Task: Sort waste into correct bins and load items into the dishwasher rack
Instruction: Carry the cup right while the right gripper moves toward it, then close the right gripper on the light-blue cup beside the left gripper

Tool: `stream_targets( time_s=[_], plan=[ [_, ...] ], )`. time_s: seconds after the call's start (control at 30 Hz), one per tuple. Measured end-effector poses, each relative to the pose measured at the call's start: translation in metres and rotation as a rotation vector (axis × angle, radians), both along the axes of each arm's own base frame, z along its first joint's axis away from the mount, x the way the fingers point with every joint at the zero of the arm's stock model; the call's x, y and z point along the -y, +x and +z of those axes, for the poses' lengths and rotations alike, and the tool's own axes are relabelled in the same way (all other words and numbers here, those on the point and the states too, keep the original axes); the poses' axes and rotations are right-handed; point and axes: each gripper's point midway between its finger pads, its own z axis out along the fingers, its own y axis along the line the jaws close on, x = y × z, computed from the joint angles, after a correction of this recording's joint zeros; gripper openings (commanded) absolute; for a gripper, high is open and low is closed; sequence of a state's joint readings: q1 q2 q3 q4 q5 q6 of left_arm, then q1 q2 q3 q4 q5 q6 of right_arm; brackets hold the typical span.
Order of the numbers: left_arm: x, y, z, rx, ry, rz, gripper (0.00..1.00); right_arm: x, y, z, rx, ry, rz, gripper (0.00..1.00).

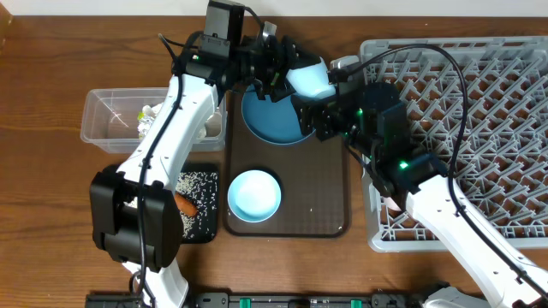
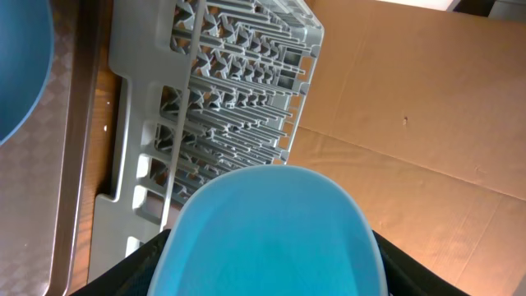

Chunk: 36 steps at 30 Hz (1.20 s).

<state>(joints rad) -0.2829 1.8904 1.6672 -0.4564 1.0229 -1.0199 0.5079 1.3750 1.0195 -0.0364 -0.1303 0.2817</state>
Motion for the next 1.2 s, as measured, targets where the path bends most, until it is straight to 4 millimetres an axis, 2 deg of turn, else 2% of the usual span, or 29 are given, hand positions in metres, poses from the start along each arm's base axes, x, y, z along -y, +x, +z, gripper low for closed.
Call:
stream_targets(
  time_s=[0.07,0.13,0.37,0.47,0.57,0.7,0.9,1.03,1.2],
  plan=[
    [0.0,0.0,0.0,0.0,-0.001,-0.001,0.5,0.002,0.0,0.001,0.0,-0.002,-0.008,0.77],
    [0.0,0.0,0.0,0.0,-0.002,-0.001,0.5,0.003,0.0,0.001,0.0,-0.004,-0.013,0.74],
    [-0.003,0.002,0.0,0.005,0.004,0.007,0.5,0.005,0.0,-0.002,-0.01,-0.01,-0.021,0.69],
    [-0.003,0.002,-0.001,0.008,0.005,0.006,0.6,0.005,0.0,-0.003,-0.013,-0.012,-0.021,0.68],
    [-0.003,0.003,-0.001,0.012,0.007,0.007,0.6,0.005,-0.001,-0.004,-0.019,-0.016,-0.022,0.66],
    [-0.003,0.003,-0.001,0.022,0.009,0.003,0.64,0.007,-0.003,-0.007,-0.03,-0.026,-0.02,0.66],
    [-0.003,0.003,-0.001,0.037,0.012,-0.004,0.65,0.007,-0.004,-0.007,-0.032,-0.032,-0.018,0.66],
    [-0.003,0.003,-0.001,0.05,0.014,-0.009,0.65,0.007,-0.004,-0.008,-0.032,-0.035,-0.016,0.72],
    [-0.004,0.003,-0.001,0.053,0.016,-0.01,0.65,0.007,-0.008,0.003,-0.006,-0.025,0.001,0.73]
  ],
)
